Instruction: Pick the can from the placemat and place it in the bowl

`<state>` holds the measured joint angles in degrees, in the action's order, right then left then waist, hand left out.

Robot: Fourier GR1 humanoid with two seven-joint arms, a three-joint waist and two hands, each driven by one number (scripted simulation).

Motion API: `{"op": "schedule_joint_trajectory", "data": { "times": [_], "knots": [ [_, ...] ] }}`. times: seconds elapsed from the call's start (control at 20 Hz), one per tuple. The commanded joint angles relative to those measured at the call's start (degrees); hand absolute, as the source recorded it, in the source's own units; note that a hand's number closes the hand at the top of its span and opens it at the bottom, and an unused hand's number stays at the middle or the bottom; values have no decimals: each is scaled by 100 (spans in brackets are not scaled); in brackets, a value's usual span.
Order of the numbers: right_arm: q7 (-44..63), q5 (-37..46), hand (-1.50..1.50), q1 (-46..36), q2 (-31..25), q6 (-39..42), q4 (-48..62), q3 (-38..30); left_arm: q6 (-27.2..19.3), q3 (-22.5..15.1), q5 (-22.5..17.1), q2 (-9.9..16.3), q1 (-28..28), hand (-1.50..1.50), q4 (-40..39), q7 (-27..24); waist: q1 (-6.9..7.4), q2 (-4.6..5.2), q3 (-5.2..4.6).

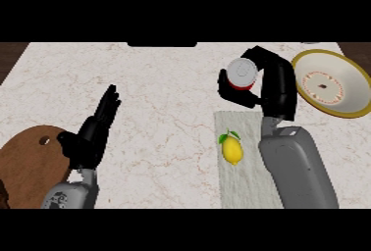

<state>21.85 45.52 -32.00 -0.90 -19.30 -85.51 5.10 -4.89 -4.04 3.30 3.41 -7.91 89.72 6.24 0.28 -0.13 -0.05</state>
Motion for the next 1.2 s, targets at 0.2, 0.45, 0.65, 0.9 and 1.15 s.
{"op": "schedule_joint_trajectory", "data": {
  "times": [0.2,0.45,0.65,0.9,1.15],
  "knots": [
    [1761,697,150,-1472,-519,1067,-214,-491,318,345,-283,261,-72,0,-153,-86,-16,3,1],
    [1537,589,150,-2255,-844,793,785,-1114,224,139,-123,96,-58,0,-63,4,29,24,4],
    [1724,761,150,-2376,-1068,999,1015,-1091,202,234,-99,97,102,0,-174,-353,12,16,3],
    [1458,782,150,-2505,-1563,860,1961,-1463,57,8,43,-148,99,0,-199,-315,38,32,3],
    [1221,1120,150,-2403,-2229,1171,2636,-1426,89,137,-28,-61,-3,0,-136,-220,33,28,3]
  ]
}}
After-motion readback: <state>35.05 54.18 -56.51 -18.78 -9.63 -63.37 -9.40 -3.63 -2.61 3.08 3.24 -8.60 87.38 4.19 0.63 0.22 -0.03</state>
